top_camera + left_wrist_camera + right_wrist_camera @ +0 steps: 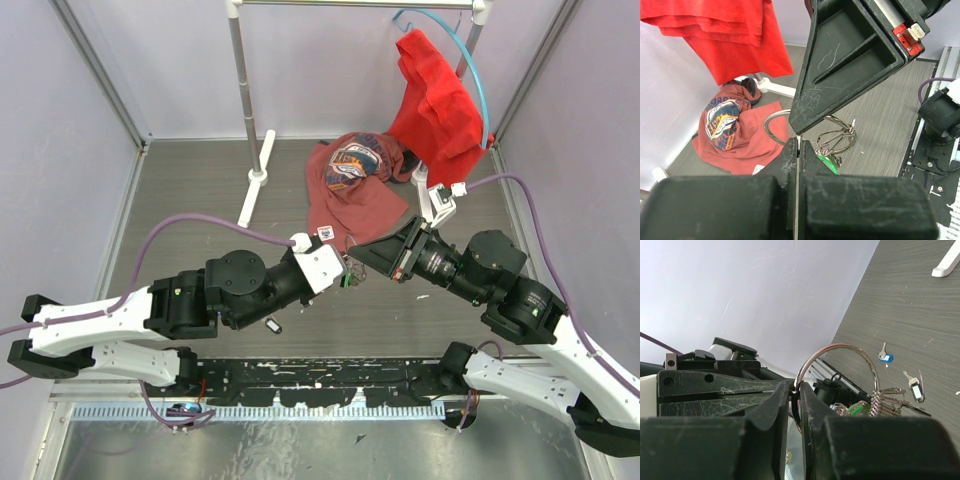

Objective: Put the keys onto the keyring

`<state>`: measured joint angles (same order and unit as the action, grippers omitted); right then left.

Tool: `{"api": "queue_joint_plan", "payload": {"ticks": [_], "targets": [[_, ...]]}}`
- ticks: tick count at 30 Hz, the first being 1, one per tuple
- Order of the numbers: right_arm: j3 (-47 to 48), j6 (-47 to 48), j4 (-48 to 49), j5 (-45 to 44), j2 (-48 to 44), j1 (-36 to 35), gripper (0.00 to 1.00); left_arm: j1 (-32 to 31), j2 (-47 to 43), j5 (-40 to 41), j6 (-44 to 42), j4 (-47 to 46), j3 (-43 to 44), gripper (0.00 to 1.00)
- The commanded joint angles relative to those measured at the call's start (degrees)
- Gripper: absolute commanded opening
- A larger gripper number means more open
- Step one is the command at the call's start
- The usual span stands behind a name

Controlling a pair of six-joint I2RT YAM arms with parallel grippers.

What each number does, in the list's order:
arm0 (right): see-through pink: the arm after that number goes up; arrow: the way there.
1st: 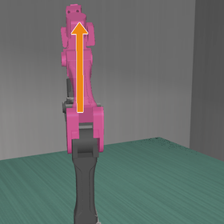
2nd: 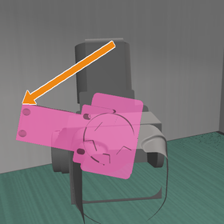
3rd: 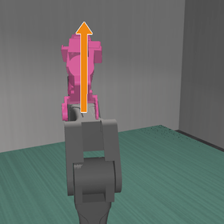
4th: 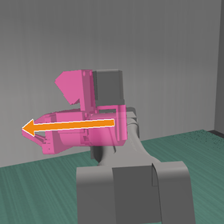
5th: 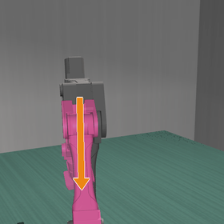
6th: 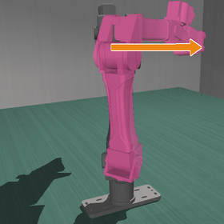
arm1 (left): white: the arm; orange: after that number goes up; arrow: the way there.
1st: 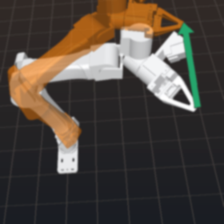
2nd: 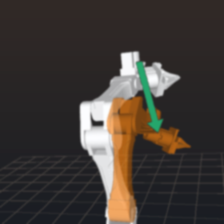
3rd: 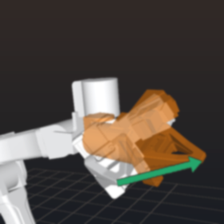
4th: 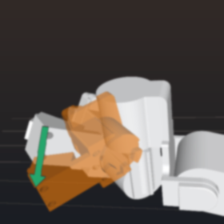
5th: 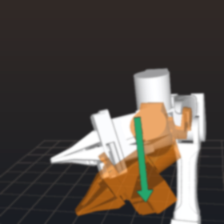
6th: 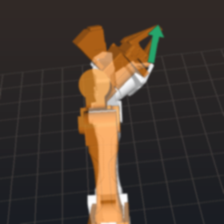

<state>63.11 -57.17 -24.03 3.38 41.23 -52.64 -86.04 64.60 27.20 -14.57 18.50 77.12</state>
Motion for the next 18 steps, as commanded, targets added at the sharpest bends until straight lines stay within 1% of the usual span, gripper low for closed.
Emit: {"api": "queue_joint_plan", "payload": {"ticks": [1, 5, 8, 12, 18], "targets": [[1.99, 0.05, 4.1, -0.15, -0.79, 0.0, 0.03, -0.22, -0.79, 1.13, -0.2, -0.8, 1.65, 0.0], [1.41, -0.77, 4.38, -0.56, -1.14, 0.0, 0.19, -0.26, -1.35, 0.59, -0.11, -1.02, 1.28, 0.0], [1.23, -1.01, 4.61, -0.63, -1.16, 0.0, 0.27, -0.27, -1.56, 0.12, -0.11, -1.15, 1.35, 0.0], [1.16, -1.26, 4.93, -0.41, -1.07, 0.05, 0.3, -0.19, -1.66, -0.52, -0.11, -1.27, 1.25, 0.0], [0.84, -1.58, 5.4, -0.06, -0.91, 0.0, 0.31, -0.23, -1.82, -0.96, -0.02, -1.36, 1.2, 0.0]]}}
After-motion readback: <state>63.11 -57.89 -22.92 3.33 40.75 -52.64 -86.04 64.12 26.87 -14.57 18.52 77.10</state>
